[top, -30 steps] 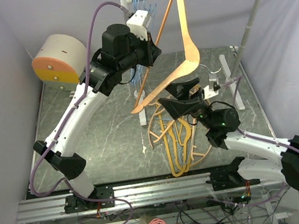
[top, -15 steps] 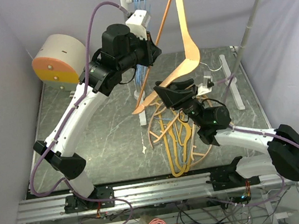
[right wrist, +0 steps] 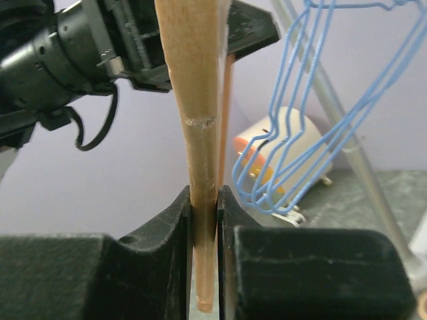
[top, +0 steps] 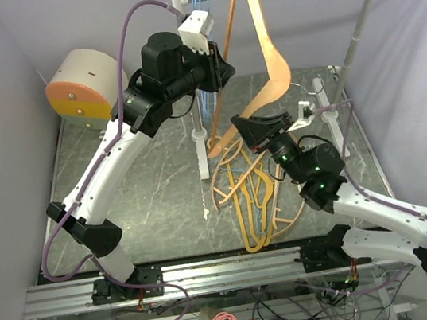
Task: Organize the hangers
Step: Pick up the hanger at the center of the board.
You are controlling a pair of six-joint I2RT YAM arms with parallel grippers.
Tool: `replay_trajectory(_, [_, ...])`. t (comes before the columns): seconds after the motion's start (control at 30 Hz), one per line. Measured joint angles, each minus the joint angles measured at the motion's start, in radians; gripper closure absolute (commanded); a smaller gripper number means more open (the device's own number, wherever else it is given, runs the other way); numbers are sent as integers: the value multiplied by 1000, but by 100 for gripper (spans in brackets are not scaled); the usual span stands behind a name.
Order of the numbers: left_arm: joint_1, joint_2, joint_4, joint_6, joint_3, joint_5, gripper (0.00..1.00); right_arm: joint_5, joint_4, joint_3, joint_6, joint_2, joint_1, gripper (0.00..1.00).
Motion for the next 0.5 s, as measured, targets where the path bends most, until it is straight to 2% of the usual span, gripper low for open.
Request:
replay_trajectory(0.03, [0,-1,2,5,0,5,36,12,-72,15,-10,-31,1,100])
replay_trajectory(0.1, [0,-6,-13,8,0,20,28,39,-215,46,-29,-96,2,100])
replay_trajectory(0.3, [-1,-7,-63,34,32,34,24,132,-705,158,-62,-297,2,100])
replay_trajectory(0.5, [-2,-20,-84,82,68,29,25,223,-1120,292,-69,-336,1,100])
